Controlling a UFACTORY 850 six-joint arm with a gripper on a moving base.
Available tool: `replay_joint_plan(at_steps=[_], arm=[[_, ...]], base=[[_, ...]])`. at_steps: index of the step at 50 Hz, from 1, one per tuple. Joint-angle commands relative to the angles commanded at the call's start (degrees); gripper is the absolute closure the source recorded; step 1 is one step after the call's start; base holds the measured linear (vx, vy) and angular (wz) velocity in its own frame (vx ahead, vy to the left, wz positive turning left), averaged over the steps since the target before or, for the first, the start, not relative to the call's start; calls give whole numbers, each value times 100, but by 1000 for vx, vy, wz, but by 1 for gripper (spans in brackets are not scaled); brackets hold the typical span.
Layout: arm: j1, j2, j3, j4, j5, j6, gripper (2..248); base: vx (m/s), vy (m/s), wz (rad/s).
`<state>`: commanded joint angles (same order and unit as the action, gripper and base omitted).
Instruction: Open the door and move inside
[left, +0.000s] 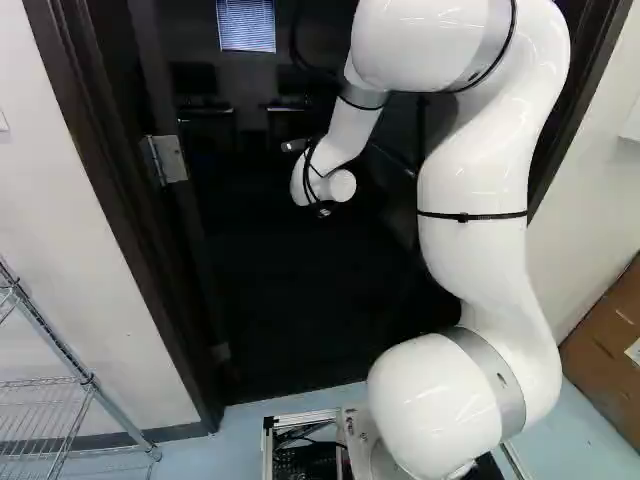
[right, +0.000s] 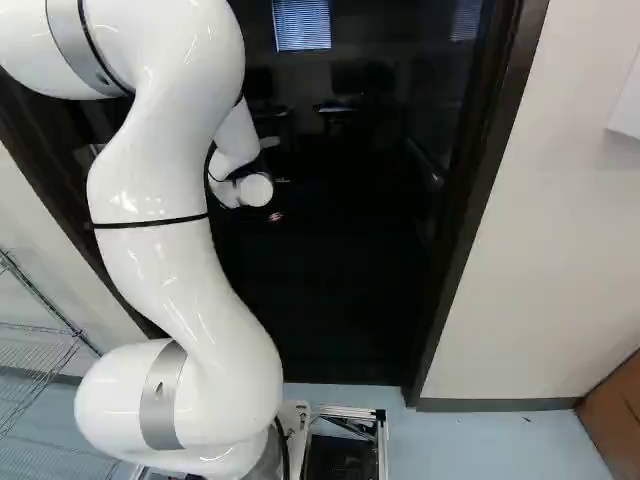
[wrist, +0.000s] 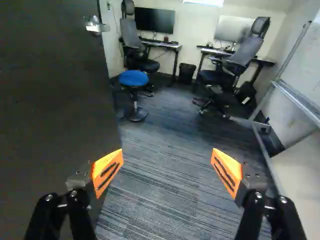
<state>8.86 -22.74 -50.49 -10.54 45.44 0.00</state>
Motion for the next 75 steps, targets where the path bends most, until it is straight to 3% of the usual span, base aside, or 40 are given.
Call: replay_joint_plan(at_steps=[36,75], arm=[[-541,398,489,535,0,0,3],[-1040,1280,1519,569,3,0,3]], base=[[0,0,0],[0,0,0]])
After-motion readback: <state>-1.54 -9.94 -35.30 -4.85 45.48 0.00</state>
